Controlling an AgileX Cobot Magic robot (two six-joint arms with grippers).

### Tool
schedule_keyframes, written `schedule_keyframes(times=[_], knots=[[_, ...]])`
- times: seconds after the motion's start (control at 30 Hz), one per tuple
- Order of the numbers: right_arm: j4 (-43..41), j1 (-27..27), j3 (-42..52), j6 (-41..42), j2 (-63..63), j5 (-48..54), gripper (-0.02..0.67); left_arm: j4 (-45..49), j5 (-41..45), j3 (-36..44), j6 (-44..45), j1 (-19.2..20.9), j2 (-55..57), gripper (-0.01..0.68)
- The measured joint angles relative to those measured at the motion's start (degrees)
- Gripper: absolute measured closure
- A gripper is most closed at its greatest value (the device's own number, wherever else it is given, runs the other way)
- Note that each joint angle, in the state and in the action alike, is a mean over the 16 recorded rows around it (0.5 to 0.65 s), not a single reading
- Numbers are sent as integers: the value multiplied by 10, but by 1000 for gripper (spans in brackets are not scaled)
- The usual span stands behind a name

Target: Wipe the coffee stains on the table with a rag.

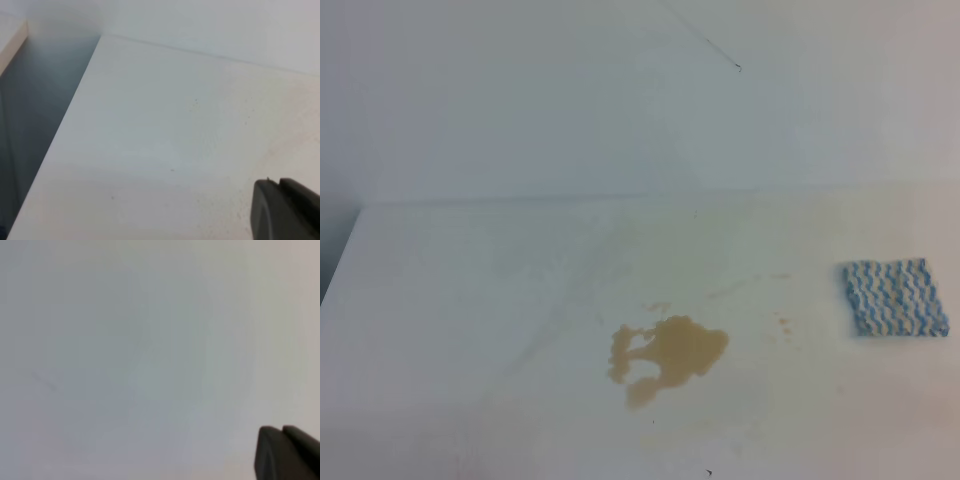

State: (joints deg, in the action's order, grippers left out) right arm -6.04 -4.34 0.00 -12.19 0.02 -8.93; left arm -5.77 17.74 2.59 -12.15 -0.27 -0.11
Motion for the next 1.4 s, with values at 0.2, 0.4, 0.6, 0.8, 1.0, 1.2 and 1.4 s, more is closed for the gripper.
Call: schedule_keyframes(times=[0.2, 0.4, 0.6, 0.8, 1.0, 1.2, 1.4], knots=[[7, 0, 0, -5, 0, -108, 652, -1, 0, 0, 0, 0, -1, 672], [17, 0, -4, -14, 0, -195, 652, -1, 0, 0, 0, 0, -1, 672], [23, 0, -35, -25, 0, -203, 652, -1, 0, 0, 0, 0, 0, 672], [25, 0, -95, -28, 1, -142, 652, -1, 0, 0, 0, 0, 1, 672], [24, 0, -170, -21, 19, -35, 652, -1, 0, 0, 0, 0, 1, 672], [24, 0, -242, -13, 77, 108, 652, -1, 0, 0, 0, 0, 1, 672], [37, 0, -304, -3, 180, 281, 652, -1, 0, 0, 0, 0, 0, 672]])
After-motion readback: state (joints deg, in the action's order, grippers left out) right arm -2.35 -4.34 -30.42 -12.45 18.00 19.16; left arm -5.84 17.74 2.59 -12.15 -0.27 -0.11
